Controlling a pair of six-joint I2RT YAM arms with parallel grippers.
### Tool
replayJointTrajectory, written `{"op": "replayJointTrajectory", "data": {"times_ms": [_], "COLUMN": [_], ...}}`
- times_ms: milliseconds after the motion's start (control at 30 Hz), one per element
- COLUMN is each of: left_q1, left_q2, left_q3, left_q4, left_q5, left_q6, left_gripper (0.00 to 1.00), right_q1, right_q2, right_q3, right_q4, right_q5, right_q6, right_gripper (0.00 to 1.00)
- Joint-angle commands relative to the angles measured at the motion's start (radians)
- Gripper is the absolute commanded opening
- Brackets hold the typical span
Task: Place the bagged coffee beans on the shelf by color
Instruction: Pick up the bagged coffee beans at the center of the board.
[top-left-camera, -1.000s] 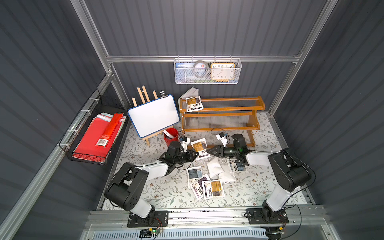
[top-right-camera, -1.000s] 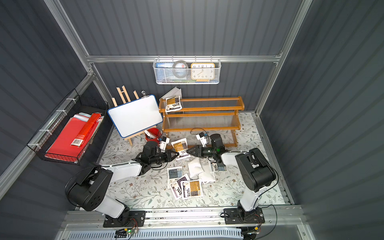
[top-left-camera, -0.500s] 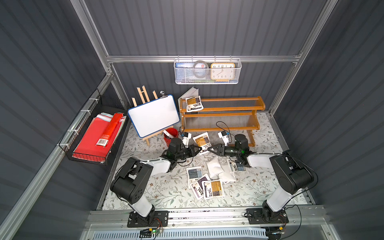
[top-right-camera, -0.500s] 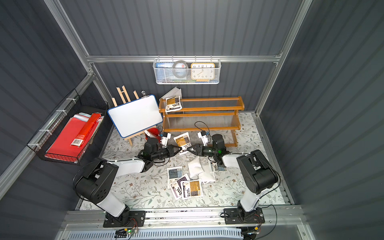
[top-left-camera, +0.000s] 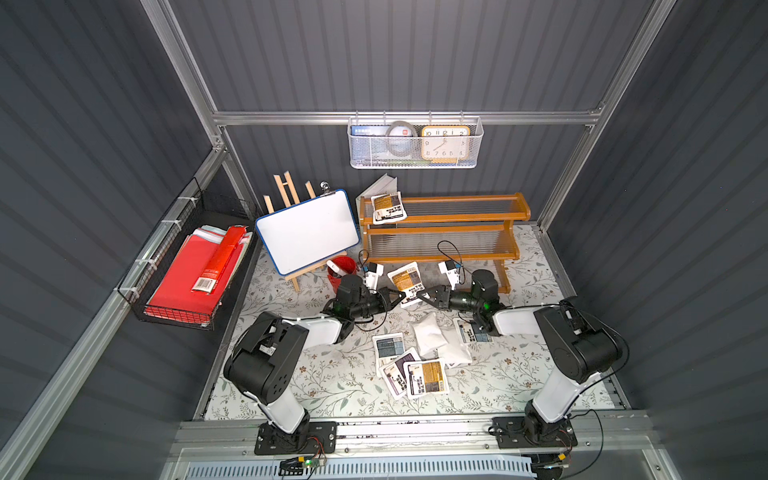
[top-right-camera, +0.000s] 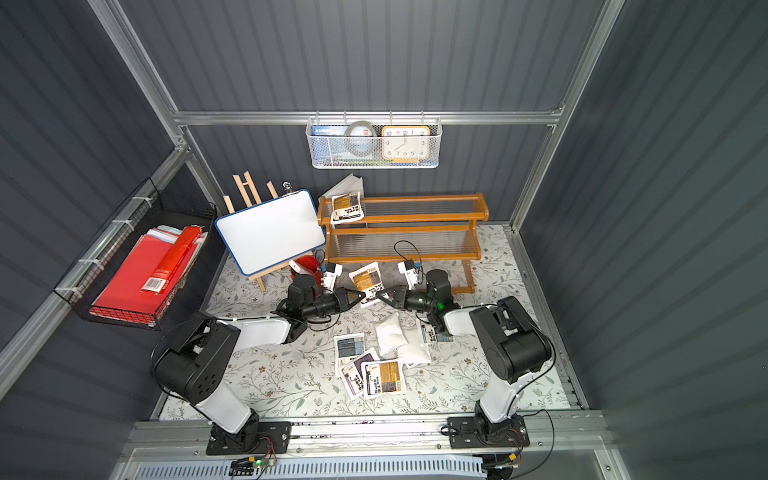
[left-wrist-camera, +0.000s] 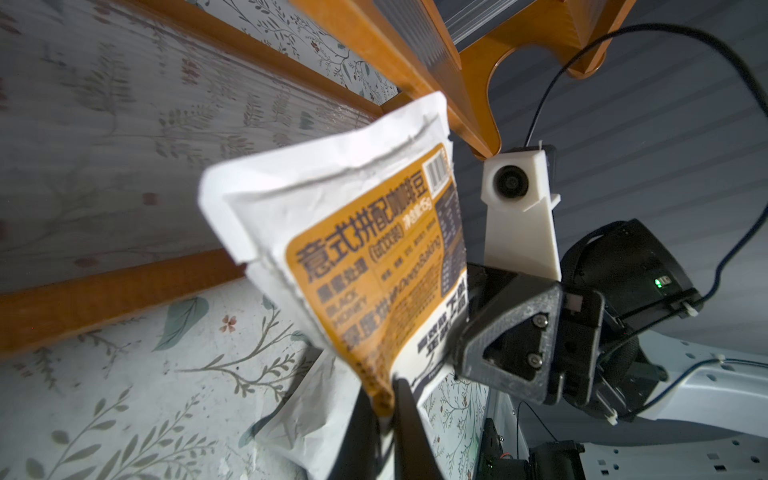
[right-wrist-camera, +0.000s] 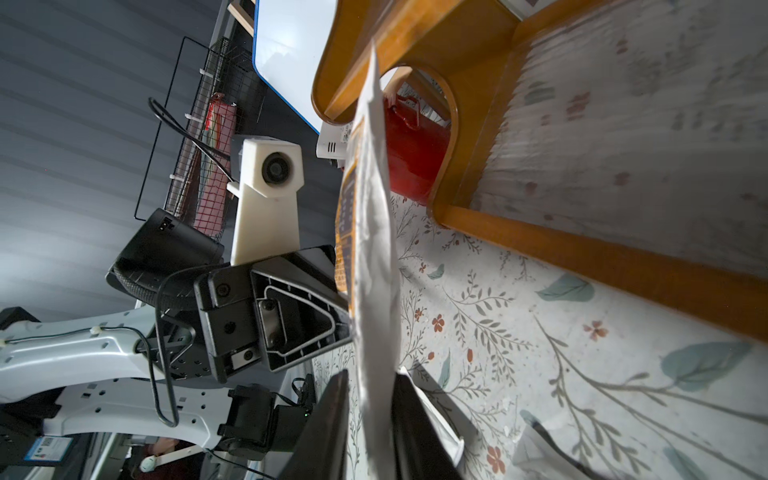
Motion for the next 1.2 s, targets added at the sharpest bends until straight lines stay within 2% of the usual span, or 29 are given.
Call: {"op": "replayJointTrajectory", "data": {"times_ms": [0,33,100,167,200,267,333,400,533,667,800,933,1167], "left_q1": [-0.001,0.0,0.0,-0.001,-0.001,0.0,-0.001,-0.001,-0.001,0.0,0.0,0.001,-0.001], "left_q2": [0.018,0.016,0.011,-0.001,-0.008,-0.026,-0.052,-0.079,-0.109,-0.112,-0.101,-0.076,-0.071], "left_q3": [0.024,0.026,0.031,0.037,0.041,0.053,0.049,0.037,0.028,0.046,0.046,0.047,0.053], "left_q4": [0.034,0.03,0.003,-0.033,-0.06,-0.125,-0.168,-0.215,-0.324,-0.458,-0.495,-0.489,-0.485], "left_q5": [0.046,0.045,0.036,0.014,-0.006,-0.065,-0.155,-0.286,-0.524,-0.661,-0.683,-0.68,-0.696], "left_q6": [-0.009,-0.007,0.001,0.017,0.024,0.048,0.055,0.055,0.039,0.051,0.052,0.048,0.052], "left_gripper": [0.0,0.0,0.0,0.0,0.04,0.28,0.45,0.55,0.58,0.59,0.59,0.59,0.59], "right_q1": [0.005,0.008,0.006,0.006,0.006,0.004,0.003,0.0,-0.012,-0.033,-0.09,-0.161,-0.195], "right_q2": [0.026,0.026,0.007,-0.028,-0.042,-0.091,-0.149,-0.201,-0.312,-0.411,-0.487,-0.495,-0.267], "right_q3": [0.007,0.002,-0.008,-0.001,0.004,0.014,0.013,0.023,0.034,0.074,0.138,0.259,0.648], "right_q4": [0.073,0.088,0.074,-0.039,-0.091,-0.238,-0.34,-0.463,-0.613,-0.723,-0.764,-0.701,-0.726], "right_q5": [-0.02,-0.019,-0.006,0.007,0.011,0.037,0.066,0.095,0.127,0.11,0.093,0.093,0.063], "right_q6": [0.026,0.032,0.015,-0.064,-0.097,-0.198,-0.273,-0.351,-0.447,-0.511,-0.515,-0.428,-0.258], "right_gripper": [0.05,0.0,0.0,0.0,0.0,0.0,0.0,0.0,0.0,0.0,0.0,0.0,0.0]}}
